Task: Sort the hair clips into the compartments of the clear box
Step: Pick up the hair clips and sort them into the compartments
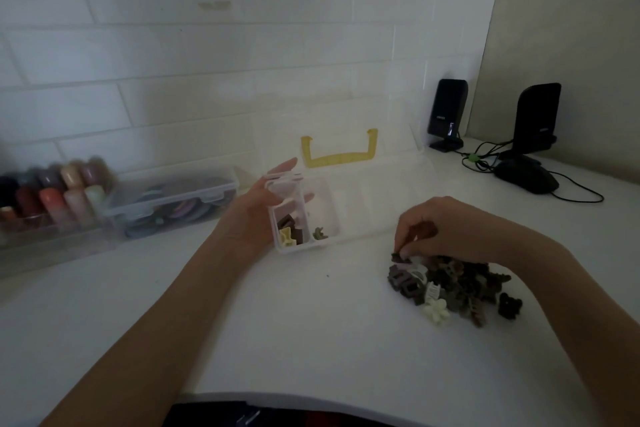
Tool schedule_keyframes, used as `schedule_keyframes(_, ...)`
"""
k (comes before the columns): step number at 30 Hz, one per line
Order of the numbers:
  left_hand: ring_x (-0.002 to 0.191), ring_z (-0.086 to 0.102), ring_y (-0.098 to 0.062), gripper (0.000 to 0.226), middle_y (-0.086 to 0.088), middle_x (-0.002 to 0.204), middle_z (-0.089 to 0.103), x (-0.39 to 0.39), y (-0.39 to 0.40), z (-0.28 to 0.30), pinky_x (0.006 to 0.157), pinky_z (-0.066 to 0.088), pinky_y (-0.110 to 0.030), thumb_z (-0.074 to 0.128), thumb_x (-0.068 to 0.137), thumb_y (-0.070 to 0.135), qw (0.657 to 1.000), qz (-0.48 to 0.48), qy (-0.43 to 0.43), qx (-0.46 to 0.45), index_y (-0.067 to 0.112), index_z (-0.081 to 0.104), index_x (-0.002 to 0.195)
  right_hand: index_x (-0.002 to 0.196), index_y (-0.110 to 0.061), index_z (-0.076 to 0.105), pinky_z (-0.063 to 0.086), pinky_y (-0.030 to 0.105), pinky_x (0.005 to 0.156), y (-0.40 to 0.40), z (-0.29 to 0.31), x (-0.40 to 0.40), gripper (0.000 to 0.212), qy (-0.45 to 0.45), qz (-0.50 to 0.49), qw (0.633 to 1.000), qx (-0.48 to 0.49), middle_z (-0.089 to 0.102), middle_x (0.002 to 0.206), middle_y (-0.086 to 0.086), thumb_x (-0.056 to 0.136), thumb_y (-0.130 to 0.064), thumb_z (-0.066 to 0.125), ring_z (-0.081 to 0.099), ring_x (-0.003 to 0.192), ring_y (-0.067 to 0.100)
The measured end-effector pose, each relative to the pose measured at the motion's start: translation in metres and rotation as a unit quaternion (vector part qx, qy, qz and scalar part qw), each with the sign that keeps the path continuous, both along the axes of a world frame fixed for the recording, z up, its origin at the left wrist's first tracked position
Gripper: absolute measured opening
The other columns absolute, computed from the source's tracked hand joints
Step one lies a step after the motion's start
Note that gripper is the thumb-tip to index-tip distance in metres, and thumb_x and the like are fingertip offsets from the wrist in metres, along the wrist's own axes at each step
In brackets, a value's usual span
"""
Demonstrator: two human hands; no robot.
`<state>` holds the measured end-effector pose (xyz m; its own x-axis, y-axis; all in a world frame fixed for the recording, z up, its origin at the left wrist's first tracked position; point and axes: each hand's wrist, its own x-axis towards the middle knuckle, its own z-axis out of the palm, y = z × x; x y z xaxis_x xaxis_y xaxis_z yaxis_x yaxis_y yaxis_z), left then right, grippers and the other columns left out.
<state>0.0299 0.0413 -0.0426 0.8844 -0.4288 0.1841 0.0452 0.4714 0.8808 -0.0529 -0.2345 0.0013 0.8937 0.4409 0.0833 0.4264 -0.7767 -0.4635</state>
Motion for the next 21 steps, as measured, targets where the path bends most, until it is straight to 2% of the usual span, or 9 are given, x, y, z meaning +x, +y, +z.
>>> schedule_keyframes(5, 0.119, 0.054, -0.039, 0.075, -0.013, 0.131, 0.055, 0.000, -0.002, 0.002, 0.099, 0.044, -0.047, 0.080, 0.048, 0.012, 1.000, -0.018, -0.015, -0.007, 0.020, 0.064, 0.120, 0.075, -0.019, 0.068, 0.045, 0.012, 0.057, 0.016, 0.002, -0.003, 0.006, -0.095, -0.015, 0.982, 0.164, 0.069, 0.072, -0.016, 0.077, -0.016, 0.073, 0.059, 0.062, 0.003)
schedule_keyframes(7, 0.124, 0.048, -0.041, 0.065, -0.013, 0.122, 0.058, -0.002, -0.004, 0.002, 0.100, 0.043, -0.047, 0.064, 0.054, -0.001, 1.000, -0.020, -0.021, -0.011, 0.019, 0.067, 0.116, 0.074, -0.020, 0.067, 0.041, 0.012, 0.056, 0.026, -0.003, -0.003, 0.007, -0.153, -0.050, 0.966, 0.204, 0.065, 0.071, -0.019, 0.076, -0.018, 0.073, 0.054, 0.061, 0.005)
schedule_keyframes(9, 0.127, 0.043, -0.042, 0.059, -0.012, 0.117, 0.060, -0.004, -0.005, 0.004, 0.101, 0.042, -0.047, 0.046, 0.064, -0.005, 0.999, -0.018, -0.021, -0.016, 0.019, 0.069, 0.113, 0.076, -0.024, 0.065, 0.037, 0.011, 0.056, 0.034, -0.011, -0.002, 0.007, -0.209, -0.075, 0.963, 0.152, 0.059, 0.067, -0.020, 0.078, -0.022, 0.071, 0.049, 0.064, 0.004)
schedule_keyframes(11, 0.127, 0.045, -0.041, 0.060, -0.012, 0.116, 0.061, -0.005, -0.006, 0.005, 0.101, 0.041, -0.047, 0.048, 0.061, -0.005, 0.999, -0.022, -0.027, -0.019, 0.019, 0.070, 0.112, 0.083, -0.029, 0.065, 0.033, 0.010, 0.057, 0.040, -0.018, -0.002, 0.002, -0.242, -0.074, 0.967, 0.037, 0.053, 0.072, -0.020, 0.083, -0.028, 0.065, 0.045, 0.071, -0.007)
schedule_keyframes(13, 0.123, 0.050, -0.040, 0.061, -0.013, 0.116, 0.061, -0.006, -0.008, 0.006, 0.101, 0.042, -0.048, 0.057, 0.054, 0.001, 0.999, -0.020, -0.035, -0.011, 0.020, 0.070, 0.111, 0.091, -0.033, 0.067, 0.032, 0.008, 0.058, 0.039, -0.023, 0.001, 0.009, -0.241, -0.071, 0.968, 0.005, 0.052, 0.079, -0.020, 0.086, -0.028, 0.062, 0.043, 0.074, -0.013)
schedule_keyframes(15, 0.120, 0.051, -0.040, 0.061, -0.013, 0.114, 0.061, -0.008, -0.009, 0.007, 0.097, 0.046, -0.046, 0.058, 0.052, 0.002, 0.999, 0.004, -0.033, 0.000, 0.018, 0.070, 0.109, 0.093, -0.034, 0.068, 0.033, 0.008, 0.060, 0.035, -0.020, 0.002, 0.012, -0.238, -0.081, 0.967, 0.037, 0.056, 0.080, -0.019, 0.085, -0.026, 0.064, 0.046, 0.070, -0.006)
schedule_keyframes(18, 0.111, 0.059, -0.039, 0.057, -0.010, 0.114, 0.061, -0.007, -0.007, 0.007, 0.091, 0.050, -0.048, 0.051, 0.063, 0.001, 0.998, 0.053, -0.011, 0.015, 0.017, 0.063, 0.117, 0.084, -0.029, 0.071, 0.038, 0.008, 0.058, 0.021, -0.007, 0.002, 0.012, -0.206, -0.066, 0.970, 0.110, 0.064, 0.075, -0.016, 0.081, -0.017, 0.069, 0.052, 0.064, 0.004)
schedule_keyframes(21, 0.105, 0.064, -0.036, 0.057, -0.006, 0.113, 0.063, -0.004, -0.003, 0.006, 0.094, 0.047, -0.050, 0.055, 0.064, 0.005, 0.997, 0.076, 0.005, 0.015, 0.019, 0.063, 0.119, 0.079, -0.024, 0.074, 0.039, 0.007, 0.056, 0.010, -0.001, 0.001, 0.010, -0.139, -0.012, 0.987, 0.083, 0.070, 0.073, -0.015, 0.079, -0.015, 0.072, 0.059, 0.063, 0.006)
